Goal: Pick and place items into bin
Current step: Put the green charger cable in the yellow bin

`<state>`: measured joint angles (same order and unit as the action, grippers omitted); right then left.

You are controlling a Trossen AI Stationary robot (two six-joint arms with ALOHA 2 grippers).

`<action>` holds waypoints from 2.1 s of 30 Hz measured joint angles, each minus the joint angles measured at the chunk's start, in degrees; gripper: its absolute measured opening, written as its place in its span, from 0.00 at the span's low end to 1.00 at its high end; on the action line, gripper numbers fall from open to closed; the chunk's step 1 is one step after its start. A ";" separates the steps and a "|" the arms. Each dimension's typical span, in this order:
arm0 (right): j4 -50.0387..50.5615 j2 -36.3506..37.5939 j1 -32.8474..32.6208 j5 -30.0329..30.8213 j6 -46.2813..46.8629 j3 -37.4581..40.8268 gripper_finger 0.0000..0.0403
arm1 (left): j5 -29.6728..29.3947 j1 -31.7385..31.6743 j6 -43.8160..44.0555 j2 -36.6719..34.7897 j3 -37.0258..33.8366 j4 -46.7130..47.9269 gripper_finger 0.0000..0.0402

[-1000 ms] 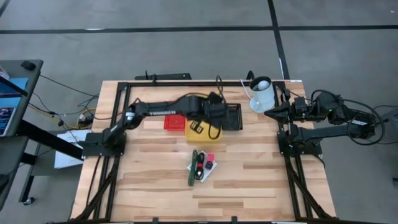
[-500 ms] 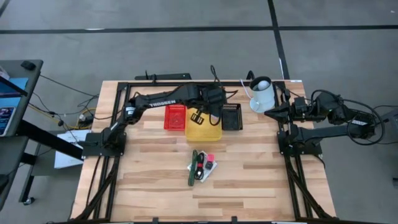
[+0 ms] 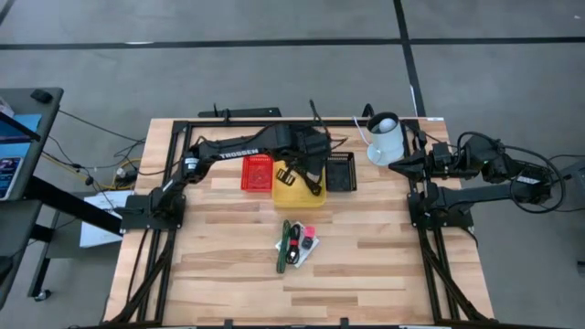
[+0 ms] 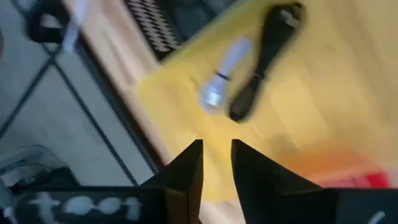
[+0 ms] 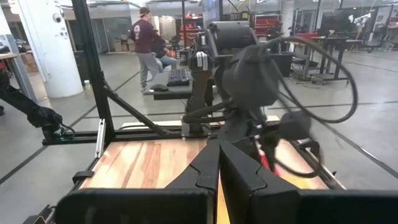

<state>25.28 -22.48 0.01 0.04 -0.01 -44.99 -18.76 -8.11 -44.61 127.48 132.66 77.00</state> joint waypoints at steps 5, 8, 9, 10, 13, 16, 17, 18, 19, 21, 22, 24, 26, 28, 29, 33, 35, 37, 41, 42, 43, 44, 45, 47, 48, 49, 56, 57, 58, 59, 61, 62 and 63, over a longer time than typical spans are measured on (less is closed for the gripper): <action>0.00 0.00 0.00 -0.01 0.00 0.01 0.02 | 1.06 1.91 8.64 0.00 -0.02 7.75 0.21; 0.00 0.00 0.01 -0.01 0.00 0.02 0.02 | 4.56 2.93 16.46 0.00 -0.02 11.34 0.21; 0.00 0.00 0.01 0.00 0.00 0.00 0.02 | 6.84 3.13 18.56 0.00 -0.02 12.32 0.21; 0.01 0.00 0.00 0.01 0.00 0.00 0.02 | 9.37 3.25 20.59 0.00 -0.02 13.18 0.21; 0.02 0.00 0.00 0.01 0.00 0.02 0.02 | 16.76 3.35 27.34 0.00 -0.02 12.90 0.21; 0.01 0.00 0.01 -0.01 0.00 0.02 0.02 | 22.35 3.36 33.06 0.02 -0.02 13.02 0.21; 0.00 0.00 0.01 -0.01 0.00 0.00 0.02 | 23.79 3.38 34.53 0.02 -0.02 13.04 0.21; 0.00 0.00 0.00 -0.01 0.00 0.00 0.02 | 25.21 3.53 35.64 0.02 -0.02 13.03 0.21; 0.00 0.00 0.01 0.00 0.00 0.00 0.02 | 26.72 3.73 36.47 -0.03 -0.04 13.02 0.21; 0.00 0.00 0.00 -0.01 0.00 0.00 0.02 | 29.96 4.23 37.00 -0.76 -0.13 13.01 0.21; 0.00 0.00 0.01 -0.01 0.00 0.00 0.02 | 31.01 4.49 37.08 -1.55 -0.13 13.02 0.21; 0.02 0.00 0.02 0.00 0.00 0.00 0.02 | 31.60 5.06 37.82 -3.72 -0.13 13.02 0.21; 0.00 0.00 0.00 0.01 0.00 0.00 0.02 | 31.05 5.58 38.86 -6.20 -0.13 13.02 0.21; 0.00 0.00 0.00 0.00 0.00 0.00 0.02 | 28.02 6.15 40.07 -8.96 -0.13 13.02 0.21; 0.01 0.00 0.01 -0.01 0.00 0.01 0.02 | 25.68 6.46 40.71 -10.44 -0.13 13.02 0.21; 0.00 0.00 0.02 0.01 0.00 0.00 0.02 | 12.21 7.91 44.27 -17.16 -0.95 13.00 0.21; 0.02 0.00 0.01 0.01 0.00 0.00 0.02 | 6.57 8.51 46.78 -20.31 -2.68 12.96 0.21; 0.01 0.00 0.00 -0.01 0.00 0.00 0.02 | 2.09 8.87 49.64 -23.59 -5.84 12.99 0.21; 0.00 0.00 0.02 -0.01 0.00 0.00 0.02 | -4.44 8.93 56.26 -31.38 -16.15 12.81 0.21; 0.00 0.00 0.00 -0.01 0.00 0.00 0.02 | -5.11 8.89 57.77 -33.29 -19.47 12.34 0.21; 0.00 0.00 0.00 -0.01 0.00 0.00 0.02 | -5.31 8.87 59.05 -35.39 -23.25 11.60 0.21; 0.00 0.00 0.02 0.00 0.00 0.00 0.02 | -5.28 8.88 60.18 -37.41 -27.28 10.25 0.21; 0.00 0.00 0.00 -0.01 0.00 0.01 0.02 | -5.07 8.92 60.99 -39.47 -31.51 8.38 0.21; 0.00 0.00 0.01 -0.01 0.00 0.02 0.02 | -3.23 8.98 62.18 -43.76 -40.01 2.42 0.21; 0.00 0.00 0.00 -0.01 0.00 0.00 0.02 | -1.53 8.98 62.66 -45.82 -44.07 -1.04 0.21; 0.00 0.00 0.02 0.00 0.00 0.01 0.02 | 0.32 8.98 62.86 -47.75 -47.98 -4.76 0.21; 0.01 0.00 0.00 -0.01 0.00 0.00 0.02 | 10.28 11.13 64.86 -55.02 -69.82 -29.95 0.21; 0.00 0.00 0.02 0.00 0.00 0.00 0.02 | 11.03 11.80 64.67 -55.28 -71.98 -32.36 0.21; 0.00 0.00 0.01 0.01 0.00 0.02 0.02 | 11.82 12.65 64.21 -55.30 -74.07 -34.70 0.21; 0.00 0.00 0.01 0.00 0.00 0.00 0.02 | 12.86 13.57 63.71 -55.28 -75.77 -36.98 0.21; 0.00 0.00 0.02 0.00 0.00 0.00 0.02 | 15.64 15.50 62.86 -55.24 -78.77 -41.21 0.21; 0.00 0.00 0.00 -0.01 0.00 0.01 0.02 | 16.72 16.51 62.78 -55.09 -79.98 -43.50 0.21; 0.02 0.00 0.02 0.01 0.00 0.00 0.02 | 17.64 17.57 62.79 -54.77 -81.05 -45.78 0.21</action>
<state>25.30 -22.48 0.03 0.05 -0.01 -44.99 -1.12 9.45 18.18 72.71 51.61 31.22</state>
